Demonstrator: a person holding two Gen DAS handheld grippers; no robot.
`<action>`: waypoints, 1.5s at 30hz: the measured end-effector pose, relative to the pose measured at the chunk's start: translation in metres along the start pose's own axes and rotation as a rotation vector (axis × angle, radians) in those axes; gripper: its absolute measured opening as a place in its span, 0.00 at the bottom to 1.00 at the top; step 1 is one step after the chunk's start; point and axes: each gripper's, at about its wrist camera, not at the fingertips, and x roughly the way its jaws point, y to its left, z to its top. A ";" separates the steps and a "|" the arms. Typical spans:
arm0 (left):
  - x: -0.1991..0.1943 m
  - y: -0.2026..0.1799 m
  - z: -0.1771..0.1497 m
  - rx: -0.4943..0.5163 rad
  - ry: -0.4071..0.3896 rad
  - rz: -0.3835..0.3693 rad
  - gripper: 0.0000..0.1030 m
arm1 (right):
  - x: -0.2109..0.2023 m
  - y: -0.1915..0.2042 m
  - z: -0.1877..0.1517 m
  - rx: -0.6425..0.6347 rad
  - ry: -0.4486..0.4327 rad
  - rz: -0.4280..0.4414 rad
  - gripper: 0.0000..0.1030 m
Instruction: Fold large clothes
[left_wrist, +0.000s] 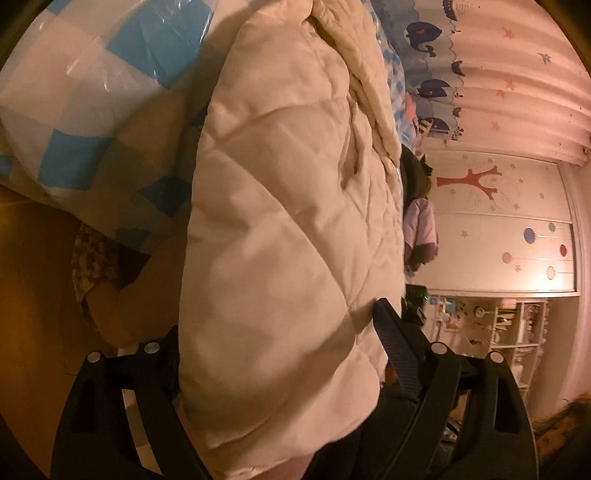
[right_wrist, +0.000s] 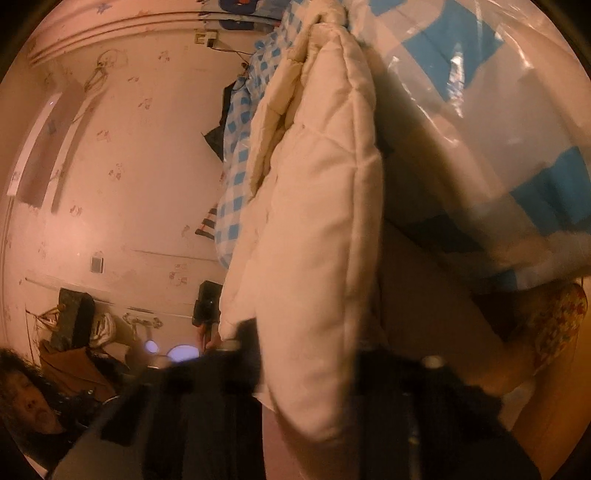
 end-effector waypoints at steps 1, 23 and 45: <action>-0.001 -0.001 -0.001 0.004 -0.007 -0.006 0.65 | 0.000 0.003 -0.001 -0.018 -0.009 -0.004 0.18; -0.074 -0.069 -0.034 0.144 -0.183 -0.124 0.09 | -0.043 0.065 -0.036 -0.139 -0.211 0.242 0.14; -0.099 -0.128 0.061 0.211 -0.295 -0.176 0.09 | -0.024 0.105 0.083 -0.165 -0.390 0.478 0.14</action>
